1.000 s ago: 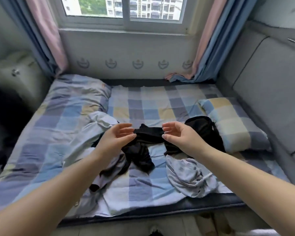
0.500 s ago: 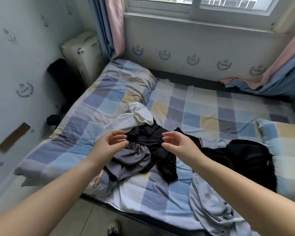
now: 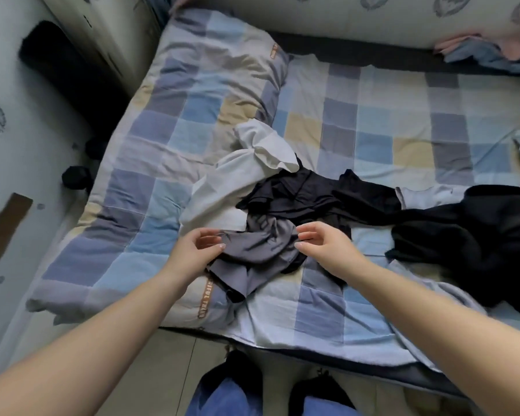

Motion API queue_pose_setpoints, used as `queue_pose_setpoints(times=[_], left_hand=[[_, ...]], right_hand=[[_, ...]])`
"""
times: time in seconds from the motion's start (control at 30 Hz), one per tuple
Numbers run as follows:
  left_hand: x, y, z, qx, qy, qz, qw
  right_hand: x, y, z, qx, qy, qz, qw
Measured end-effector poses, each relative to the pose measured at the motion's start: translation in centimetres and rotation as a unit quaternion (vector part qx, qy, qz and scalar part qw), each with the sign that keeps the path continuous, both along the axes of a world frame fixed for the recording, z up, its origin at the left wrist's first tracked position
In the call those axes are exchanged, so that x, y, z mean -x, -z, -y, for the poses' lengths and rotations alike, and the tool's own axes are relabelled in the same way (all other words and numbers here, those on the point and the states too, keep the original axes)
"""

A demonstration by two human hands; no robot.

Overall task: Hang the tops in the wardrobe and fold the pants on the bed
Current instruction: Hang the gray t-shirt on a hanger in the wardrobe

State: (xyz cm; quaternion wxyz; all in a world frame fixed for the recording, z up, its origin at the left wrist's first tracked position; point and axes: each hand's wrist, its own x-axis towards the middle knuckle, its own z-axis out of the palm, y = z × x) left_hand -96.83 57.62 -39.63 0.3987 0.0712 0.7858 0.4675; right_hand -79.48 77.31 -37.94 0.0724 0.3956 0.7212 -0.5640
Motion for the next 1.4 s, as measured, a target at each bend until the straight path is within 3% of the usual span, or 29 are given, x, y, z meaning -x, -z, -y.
queue_pose_setpoints(times=[0.13,0.27,0.37,0.5,0.63,0.77,0.87,0.93,1.07,1.17,1.3,1.4], left_hand=[[4.1,7.0,0.6,0.071,0.029,0.003,0.997],[6.5,13.8,1.3,0.143,0.085,0.008,0.986],[7.4,17.8,1.8,0.188,0.128,-0.018,0.974],[7.4,22.2,2.2,0.234,0.147,0.029,0.960],[6.1,25.4,2.0,0.228,0.159,0.054,0.959],[5.0,26.9,1.3,0.180,0.120,0.057,0.975],[4.5,26.7,0.4,0.132,0.087,0.083,0.984],[4.6,26.0,-0.3,0.120,0.103,0.057,0.986],[4.3,22.7,-1.7,0.101,0.259,-0.076,0.958],[2.8,18.5,-3.6,0.035,0.338,-0.103,0.935],[1.8,14.0,-6.7,-0.051,0.313,-0.083,0.945],[1.1,9.4,-8.9,-0.092,0.246,-0.120,0.957]], right_hand=[[3.5,8.2,2.6,0.041,0.014,0.052,0.998],[7.9,15.3,4.8,0.037,-0.033,0.094,0.994],[10.6,18.9,5.8,0.007,-0.102,0.128,0.986],[12.2,23.1,7.5,-0.008,-0.207,0.196,0.959],[11.8,26.8,10.0,0.010,-0.223,0.246,0.943],[12.0,28.9,11.4,0.027,-0.166,0.231,0.958],[11.7,29.1,11.3,-0.028,-0.134,0.186,0.973],[11.2,28.4,10.4,-0.063,-0.097,0.155,0.981],[9.8,24.9,7.4,-0.022,0.044,0.063,0.997],[9.1,20.4,5.1,0.017,0.101,-0.005,0.995],[9.4,14.8,2.9,0.032,0.138,-0.085,0.986],[8.6,9.2,1.0,0.063,0.137,-0.129,0.980]])
